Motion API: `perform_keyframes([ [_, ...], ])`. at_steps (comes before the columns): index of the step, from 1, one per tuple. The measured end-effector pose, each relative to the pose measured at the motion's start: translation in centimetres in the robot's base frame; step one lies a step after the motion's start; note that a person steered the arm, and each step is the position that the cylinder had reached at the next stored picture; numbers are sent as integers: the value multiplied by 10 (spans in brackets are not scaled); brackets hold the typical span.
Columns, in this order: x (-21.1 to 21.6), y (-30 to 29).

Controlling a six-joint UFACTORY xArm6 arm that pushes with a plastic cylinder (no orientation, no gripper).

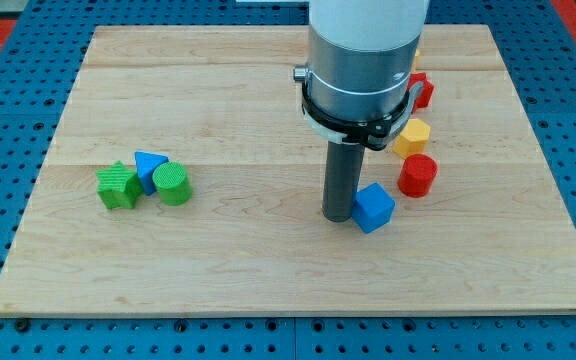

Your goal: Place the blue cube below the red circle

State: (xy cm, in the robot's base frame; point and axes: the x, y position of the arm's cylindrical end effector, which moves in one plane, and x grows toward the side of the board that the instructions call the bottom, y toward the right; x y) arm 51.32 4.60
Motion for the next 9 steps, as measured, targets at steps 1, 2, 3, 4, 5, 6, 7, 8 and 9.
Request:
perform_keyframes([
  [1,-9,-3],
  [2,-15,0],
  [3,-15,21],
  [4,-14,24],
  [5,-14,31],
  [6,-14,51],
  [7,-14,76],
  [8,2,30],
  [9,46,39],
])
